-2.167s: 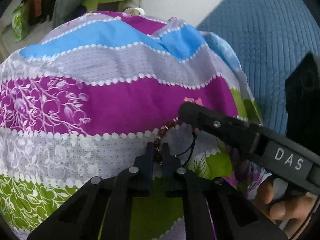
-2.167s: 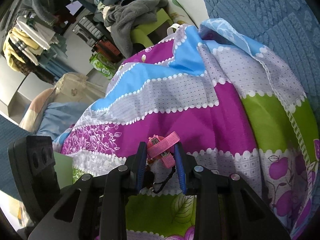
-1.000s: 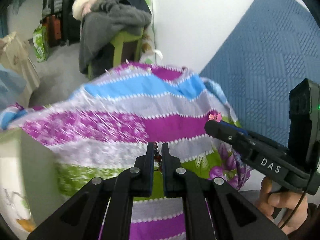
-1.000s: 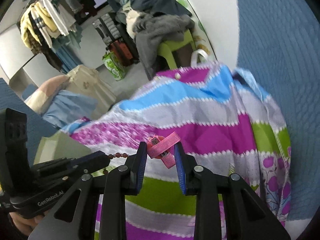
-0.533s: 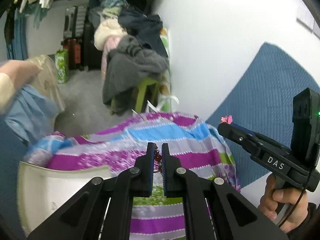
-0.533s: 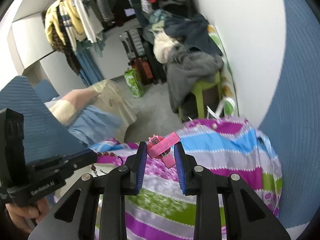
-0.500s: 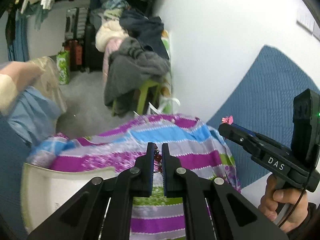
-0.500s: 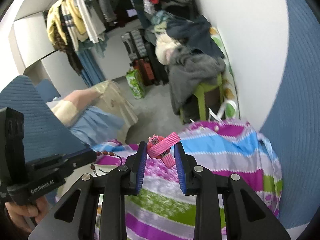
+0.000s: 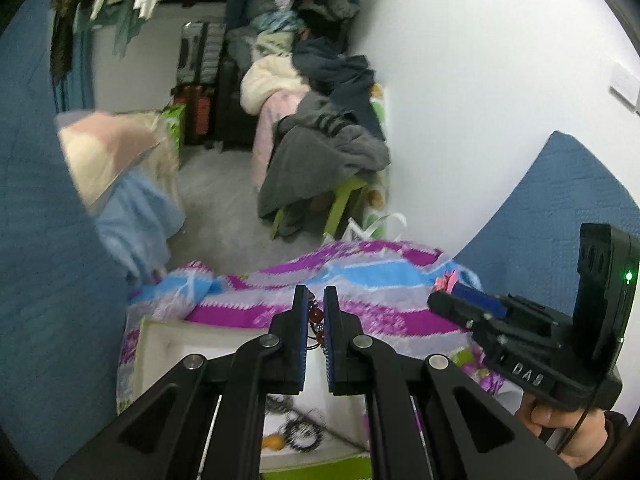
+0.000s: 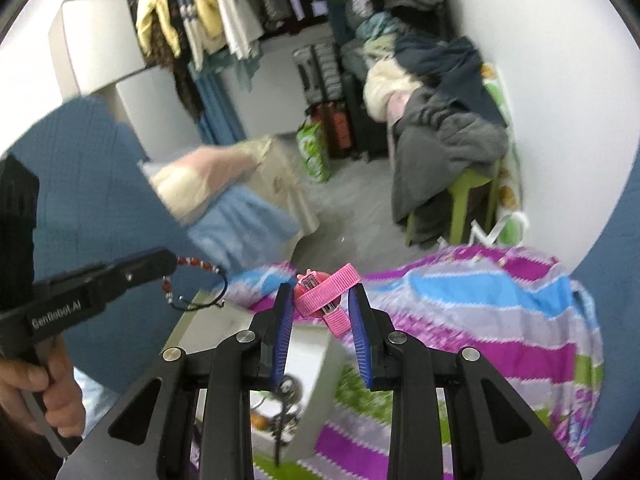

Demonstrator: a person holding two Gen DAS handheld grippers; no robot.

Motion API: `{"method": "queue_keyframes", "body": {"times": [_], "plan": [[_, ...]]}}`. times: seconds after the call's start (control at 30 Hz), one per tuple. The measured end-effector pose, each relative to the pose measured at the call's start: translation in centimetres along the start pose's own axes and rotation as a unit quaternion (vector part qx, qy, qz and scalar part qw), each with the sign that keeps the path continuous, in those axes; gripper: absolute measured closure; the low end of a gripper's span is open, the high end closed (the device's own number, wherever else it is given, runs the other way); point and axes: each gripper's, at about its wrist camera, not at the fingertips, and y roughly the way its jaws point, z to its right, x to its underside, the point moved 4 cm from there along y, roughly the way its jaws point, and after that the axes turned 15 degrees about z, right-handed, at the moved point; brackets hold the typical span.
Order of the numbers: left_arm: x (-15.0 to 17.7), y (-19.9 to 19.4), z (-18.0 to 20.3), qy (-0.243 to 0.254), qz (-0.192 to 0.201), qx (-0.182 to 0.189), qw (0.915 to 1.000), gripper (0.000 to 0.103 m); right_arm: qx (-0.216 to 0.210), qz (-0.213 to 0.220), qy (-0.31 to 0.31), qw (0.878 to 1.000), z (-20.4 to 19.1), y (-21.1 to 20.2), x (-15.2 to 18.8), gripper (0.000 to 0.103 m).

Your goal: Organize jewelry

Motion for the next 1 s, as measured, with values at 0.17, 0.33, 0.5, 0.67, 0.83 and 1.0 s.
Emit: {"method": "queue_keyframes", "body": {"times": [0.17,0.33,0.5,0.67,0.83,1.0], "plan": [[3.8,0.2,-3.3,-0.014,-0.023,-0.014,0.9995,0.098,-0.014,-0.045,-0.016,0.999,-2.8,2.5,4.4,0.078],[7.8,1.2,-5.8,-0.028,-0.051,-0.023,0.9980,0.098,-0.019,-0.083,-0.026,0.996,-4.2,4.4,8.4,0.078],[10.6,2.1,-7.4,-0.043,-0.072,-0.029,0.9961,0.098,-0.019,-0.111,-0.029,0.993,-4.8,5.5,11.2,0.077],[12.0,2.3,-8.0,-0.048,-0.084,-0.029,0.9949,0.097,-0.017,-0.126,-0.023,0.992,-4.8,5.9,12.4,0.076],[11.7,2.2,-8.6,-0.069,-0.091,-0.043,0.9925,0.088,-0.012,-0.126,-0.017,0.992,-4.6,5.6,11.8,0.055],[9.6,0.7,-8.4,-0.050,-0.061,-0.065,0.9948,0.037,-0.008,-0.092,-0.018,0.996,-4.3,4.0,8.7,0.030]]}}
